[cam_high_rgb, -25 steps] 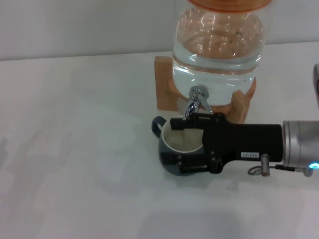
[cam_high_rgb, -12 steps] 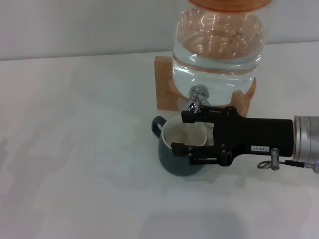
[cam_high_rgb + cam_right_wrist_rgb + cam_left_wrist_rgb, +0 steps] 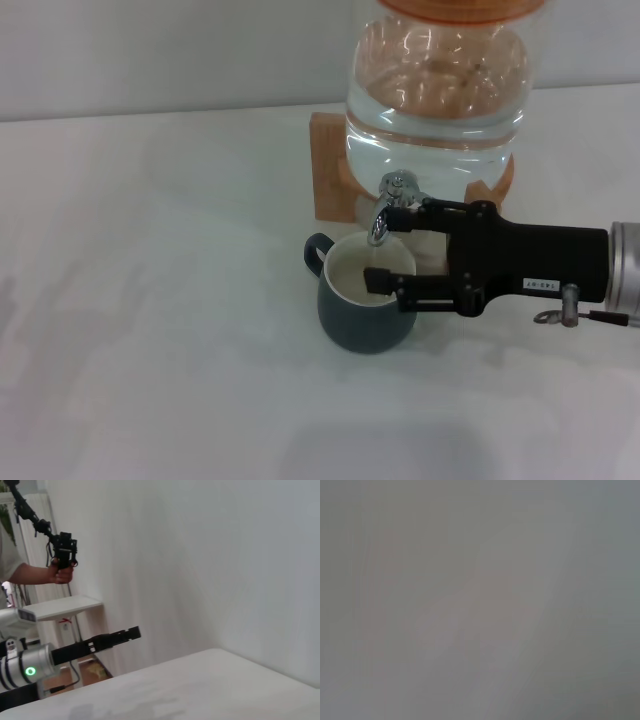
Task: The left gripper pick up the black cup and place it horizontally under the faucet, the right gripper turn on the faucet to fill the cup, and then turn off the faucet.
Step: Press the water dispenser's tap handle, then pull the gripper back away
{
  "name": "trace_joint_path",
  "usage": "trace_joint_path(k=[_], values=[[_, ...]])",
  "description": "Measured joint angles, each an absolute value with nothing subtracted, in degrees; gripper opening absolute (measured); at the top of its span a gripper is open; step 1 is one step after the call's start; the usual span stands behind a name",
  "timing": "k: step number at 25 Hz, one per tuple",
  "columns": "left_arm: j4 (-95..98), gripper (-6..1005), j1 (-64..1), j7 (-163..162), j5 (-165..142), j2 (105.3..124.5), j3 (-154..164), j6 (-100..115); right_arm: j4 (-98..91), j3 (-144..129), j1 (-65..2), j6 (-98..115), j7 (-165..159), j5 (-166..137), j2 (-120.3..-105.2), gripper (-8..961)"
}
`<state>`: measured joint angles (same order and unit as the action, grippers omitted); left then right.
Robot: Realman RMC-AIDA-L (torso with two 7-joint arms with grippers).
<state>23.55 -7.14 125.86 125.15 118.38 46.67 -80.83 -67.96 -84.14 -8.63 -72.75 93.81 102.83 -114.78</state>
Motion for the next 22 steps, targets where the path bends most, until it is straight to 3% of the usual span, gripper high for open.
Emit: trace_joint_path(k=[22], values=[[23.53, 683, -7.33, 126.10, 125.16, 118.48, 46.67, -80.49, -66.90, -81.69, -8.89, -74.13, 94.25, 102.20, -114.77, 799]])
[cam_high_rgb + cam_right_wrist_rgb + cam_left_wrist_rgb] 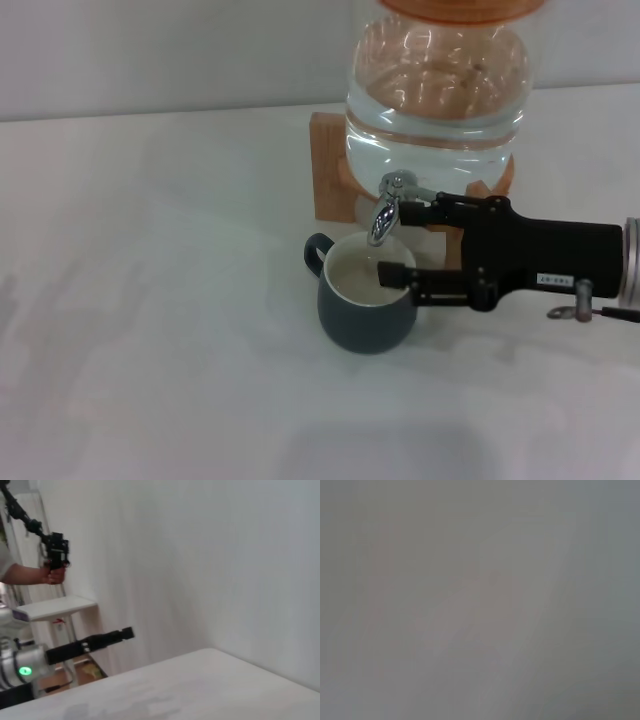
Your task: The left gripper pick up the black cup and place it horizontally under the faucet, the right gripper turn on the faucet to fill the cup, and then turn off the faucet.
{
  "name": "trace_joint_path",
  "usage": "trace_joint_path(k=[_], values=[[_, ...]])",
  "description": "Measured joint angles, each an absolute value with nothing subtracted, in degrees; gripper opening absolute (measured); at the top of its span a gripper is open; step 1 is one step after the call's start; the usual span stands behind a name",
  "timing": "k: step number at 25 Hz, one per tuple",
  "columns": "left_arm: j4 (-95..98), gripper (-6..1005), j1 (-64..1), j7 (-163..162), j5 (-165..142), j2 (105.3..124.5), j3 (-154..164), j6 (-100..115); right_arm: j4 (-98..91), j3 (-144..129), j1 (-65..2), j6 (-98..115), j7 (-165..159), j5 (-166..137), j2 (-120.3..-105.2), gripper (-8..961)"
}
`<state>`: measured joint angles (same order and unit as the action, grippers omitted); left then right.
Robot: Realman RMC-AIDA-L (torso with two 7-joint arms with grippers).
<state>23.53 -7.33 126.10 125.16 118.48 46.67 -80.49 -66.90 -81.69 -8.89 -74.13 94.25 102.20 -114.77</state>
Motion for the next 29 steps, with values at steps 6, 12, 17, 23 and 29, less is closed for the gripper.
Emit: trace_joint_path(k=[6, 12, 17, 23, 29], values=[[23.48, 683, -7.20, 126.39, 125.29, 118.63, 46.28, -80.50, -66.98, -74.51, -8.62, -87.02, 94.81, 102.55, -114.77, 799], [23.54, 683, -6.85, 126.44, 125.11, 118.65, 42.09, -80.60, -66.33, -57.91, -5.73, -96.62, 95.45, 103.28, -114.83, 798], [23.56, 683, -6.76, 126.47, 125.07, 118.66, 37.05, -80.80, -58.13, -43.48, -3.46, -97.04, 101.68, 105.29, -114.93, 797], [23.56, 683, -7.02, 126.47, 125.25, 118.46, 33.77, -80.61, -36.26, -29.02, -4.68, -97.07, 117.59, 108.11, -114.86, 797], [23.56, 683, -7.39, 127.26, 125.29, 118.41, 32.10, -80.37, -24.34, -24.20, -4.99, -96.91, 130.35, 108.31, -114.99, 797]])
